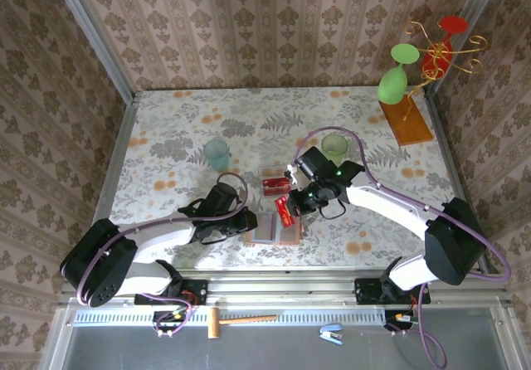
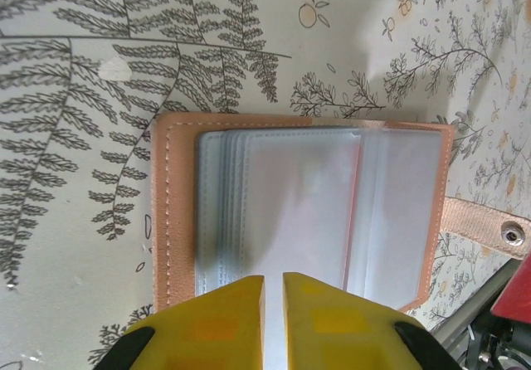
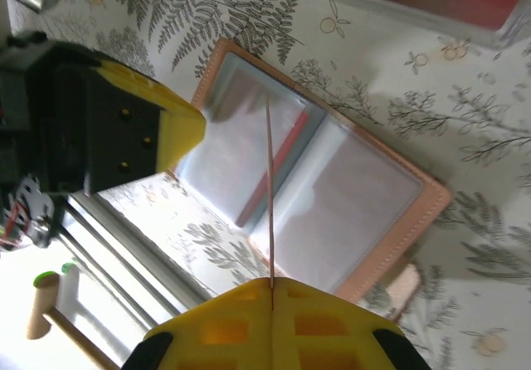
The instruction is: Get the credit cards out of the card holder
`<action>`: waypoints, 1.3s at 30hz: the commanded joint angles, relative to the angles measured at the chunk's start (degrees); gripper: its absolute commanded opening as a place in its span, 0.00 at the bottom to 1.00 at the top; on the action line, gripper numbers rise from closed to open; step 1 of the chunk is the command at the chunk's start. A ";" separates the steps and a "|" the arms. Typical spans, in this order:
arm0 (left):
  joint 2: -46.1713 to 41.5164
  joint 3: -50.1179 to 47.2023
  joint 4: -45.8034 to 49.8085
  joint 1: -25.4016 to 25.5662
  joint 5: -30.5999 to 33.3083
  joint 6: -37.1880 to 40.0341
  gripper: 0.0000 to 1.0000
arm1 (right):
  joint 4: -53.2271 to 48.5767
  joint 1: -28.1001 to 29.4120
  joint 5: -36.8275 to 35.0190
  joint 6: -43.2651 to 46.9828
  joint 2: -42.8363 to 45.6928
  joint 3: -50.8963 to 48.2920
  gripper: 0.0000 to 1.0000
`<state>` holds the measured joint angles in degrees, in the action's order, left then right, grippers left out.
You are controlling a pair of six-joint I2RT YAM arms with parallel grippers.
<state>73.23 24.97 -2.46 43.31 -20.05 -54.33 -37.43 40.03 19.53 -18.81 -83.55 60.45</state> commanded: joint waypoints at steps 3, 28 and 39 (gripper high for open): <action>-2.73 -1.41 1.50 -0.66 1.25 0.71 0.15 | -11.89 -0.05 -3.82 20.06 -2.95 6.28 0.00; -10.55 -4.05 5.26 -2.34 3.69 0.05 0.16 | -32.44 2.97 -19.51 57.87 -22.06 34.88 0.00; -9.01 -2.11 7.13 -5.13 2.40 1.49 0.15 | -37.95 1.02 -17.92 62.66 -31.45 48.12 0.00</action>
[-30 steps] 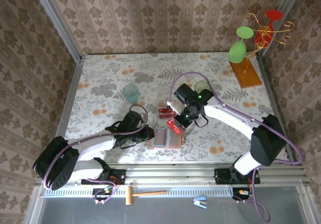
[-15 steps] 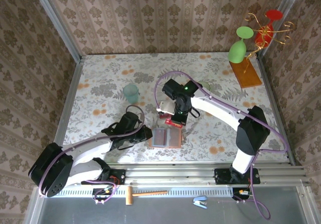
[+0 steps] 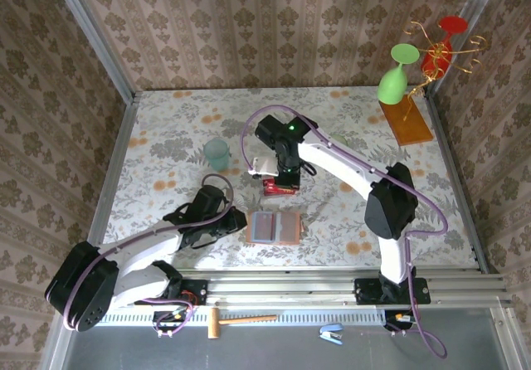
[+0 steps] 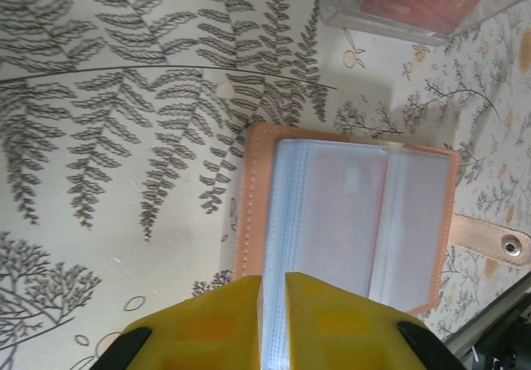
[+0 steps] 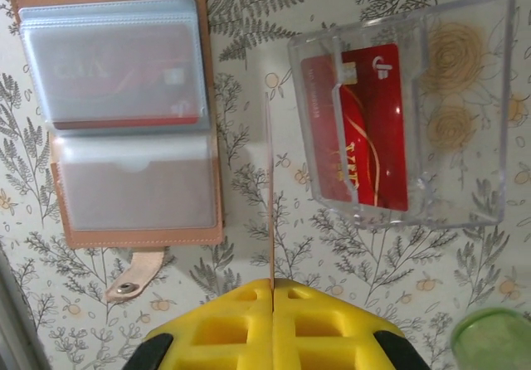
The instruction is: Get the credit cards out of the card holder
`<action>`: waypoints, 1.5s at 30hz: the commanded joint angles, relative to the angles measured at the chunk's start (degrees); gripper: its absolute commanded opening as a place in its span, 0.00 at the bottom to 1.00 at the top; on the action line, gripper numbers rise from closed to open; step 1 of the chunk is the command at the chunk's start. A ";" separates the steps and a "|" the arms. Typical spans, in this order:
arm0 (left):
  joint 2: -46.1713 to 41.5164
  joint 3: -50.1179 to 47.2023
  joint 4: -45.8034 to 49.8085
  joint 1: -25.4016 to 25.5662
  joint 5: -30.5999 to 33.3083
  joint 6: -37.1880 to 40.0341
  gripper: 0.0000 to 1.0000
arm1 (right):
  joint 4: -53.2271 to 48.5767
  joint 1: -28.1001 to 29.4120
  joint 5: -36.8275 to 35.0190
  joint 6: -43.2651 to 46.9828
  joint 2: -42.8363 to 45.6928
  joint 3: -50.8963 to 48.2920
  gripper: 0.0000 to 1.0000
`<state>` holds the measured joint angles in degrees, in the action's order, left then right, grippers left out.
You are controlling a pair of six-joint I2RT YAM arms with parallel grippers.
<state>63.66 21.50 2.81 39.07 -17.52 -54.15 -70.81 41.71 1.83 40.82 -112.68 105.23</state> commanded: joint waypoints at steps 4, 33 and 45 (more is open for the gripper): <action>2.37 2.38 1.78 -1.92 -0.90 1.85 0.15 | -6.27 -1.59 0.15 4.85 -5.70 7.84 0.00; 7.07 5.51 2.31 -5.85 -3.32 2.98 0.15 | -15.92 -5.68 4.50 11.21 -23.58 29.60 0.00; 6.13 4.61 2.28 -5.88 -3.09 2.62 0.15 | -14.99 -5.77 6.23 10.20 -26.81 29.24 0.00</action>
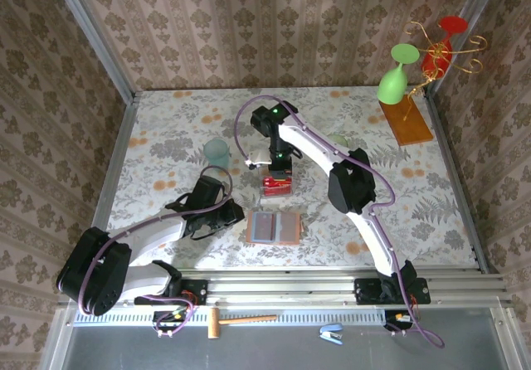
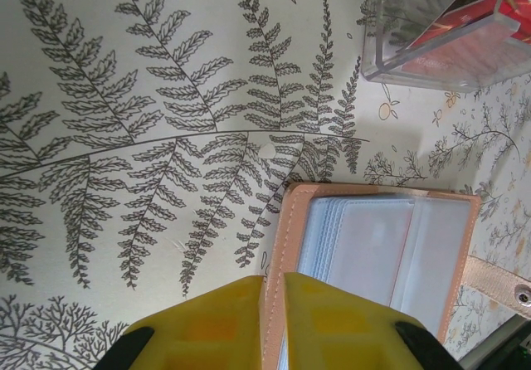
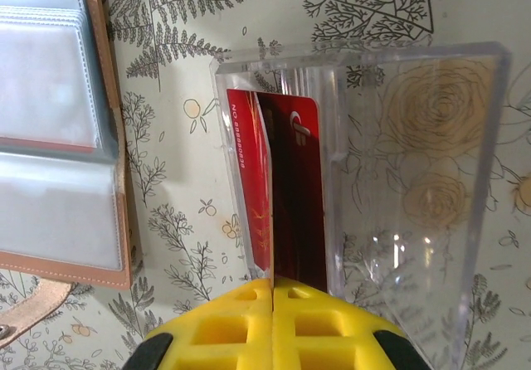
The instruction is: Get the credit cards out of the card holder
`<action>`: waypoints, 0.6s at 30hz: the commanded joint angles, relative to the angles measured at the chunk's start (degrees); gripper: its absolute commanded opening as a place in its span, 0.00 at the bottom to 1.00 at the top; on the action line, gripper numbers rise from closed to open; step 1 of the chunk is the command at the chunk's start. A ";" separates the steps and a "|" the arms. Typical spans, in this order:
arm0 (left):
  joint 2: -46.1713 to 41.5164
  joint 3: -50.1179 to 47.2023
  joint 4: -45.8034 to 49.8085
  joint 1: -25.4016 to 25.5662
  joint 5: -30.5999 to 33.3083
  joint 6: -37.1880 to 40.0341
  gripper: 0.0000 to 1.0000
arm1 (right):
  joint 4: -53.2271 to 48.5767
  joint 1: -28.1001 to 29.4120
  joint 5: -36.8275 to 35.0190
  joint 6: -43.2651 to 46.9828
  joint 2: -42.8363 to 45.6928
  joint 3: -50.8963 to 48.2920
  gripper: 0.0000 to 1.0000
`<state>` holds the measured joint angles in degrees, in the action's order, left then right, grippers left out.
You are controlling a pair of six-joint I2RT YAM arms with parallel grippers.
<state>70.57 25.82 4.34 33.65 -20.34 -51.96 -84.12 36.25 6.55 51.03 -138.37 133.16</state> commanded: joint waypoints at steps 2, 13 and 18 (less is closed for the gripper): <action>-0.84 0.19 0.84 -0.51 -0.16 0.37 0.14 | -1.53 -0.39 1.97 -0.50 -1.34 1.32 0.00; -0.57 0.36 0.60 -0.51 -0.38 0.24 0.14 | -0.94 -2.19 3.62 -4.94 -2.44 1.71 0.00; -0.38 0.54 0.53 -0.58 -0.49 0.22 0.14 | -0.92 -3.28 4.57 -7.13 -3.00 2.18 0.00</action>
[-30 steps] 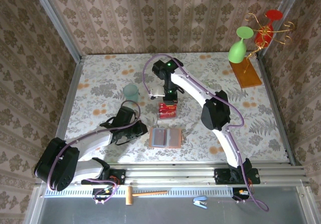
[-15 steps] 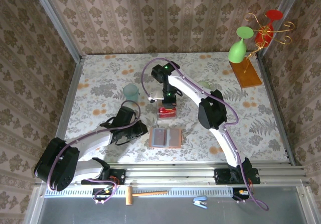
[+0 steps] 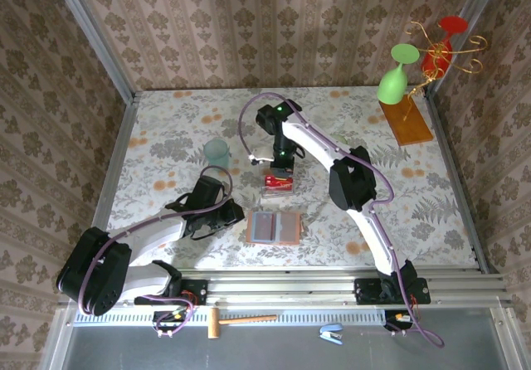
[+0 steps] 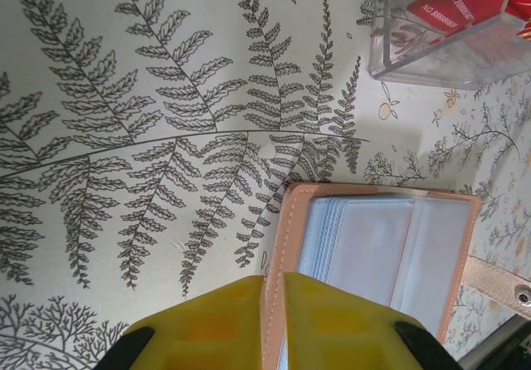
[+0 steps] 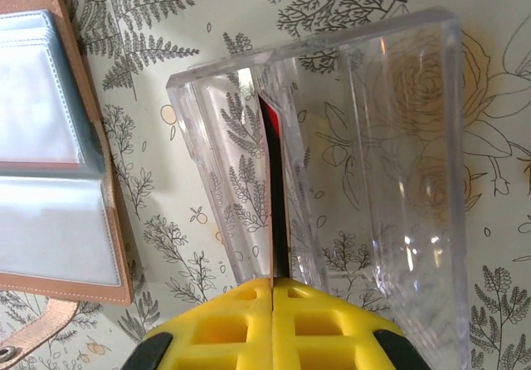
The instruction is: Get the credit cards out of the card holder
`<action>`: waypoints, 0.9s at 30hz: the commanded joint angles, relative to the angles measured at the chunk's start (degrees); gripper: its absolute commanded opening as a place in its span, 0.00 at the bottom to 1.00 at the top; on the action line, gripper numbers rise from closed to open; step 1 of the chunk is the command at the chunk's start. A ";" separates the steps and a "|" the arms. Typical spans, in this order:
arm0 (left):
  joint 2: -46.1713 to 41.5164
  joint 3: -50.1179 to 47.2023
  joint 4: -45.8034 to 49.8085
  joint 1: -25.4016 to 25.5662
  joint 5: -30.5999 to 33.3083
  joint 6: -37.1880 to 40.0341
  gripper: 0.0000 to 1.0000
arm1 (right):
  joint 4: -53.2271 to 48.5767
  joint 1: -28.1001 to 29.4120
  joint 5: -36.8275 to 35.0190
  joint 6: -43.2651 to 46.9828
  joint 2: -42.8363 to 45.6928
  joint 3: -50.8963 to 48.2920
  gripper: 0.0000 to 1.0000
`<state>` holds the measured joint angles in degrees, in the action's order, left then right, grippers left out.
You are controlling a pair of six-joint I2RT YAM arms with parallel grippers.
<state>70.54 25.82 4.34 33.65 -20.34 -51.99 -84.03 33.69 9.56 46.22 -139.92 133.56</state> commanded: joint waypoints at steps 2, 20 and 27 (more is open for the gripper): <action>-0.27 0.50 0.50 -0.51 -0.58 0.24 0.14 | -1.28 -1.24 2.10 -3.57 -1.98 2.54 0.00; 0.55 0.77 -0.37 -0.51 -0.98 -0.04 0.14 | -4.45 -2.05 2.24 -3.52 -3.99 7.96 0.16; 1.48 0.81 -1.67 -0.43 -1.54 -0.18 0.14 | -1.50 -2.05 -2.35 -6.16 -0.22 7.43 0.23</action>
<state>71.37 25.82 3.66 33.65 -20.84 -52.01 -85.56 31.73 10.24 41.74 -142.85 140.00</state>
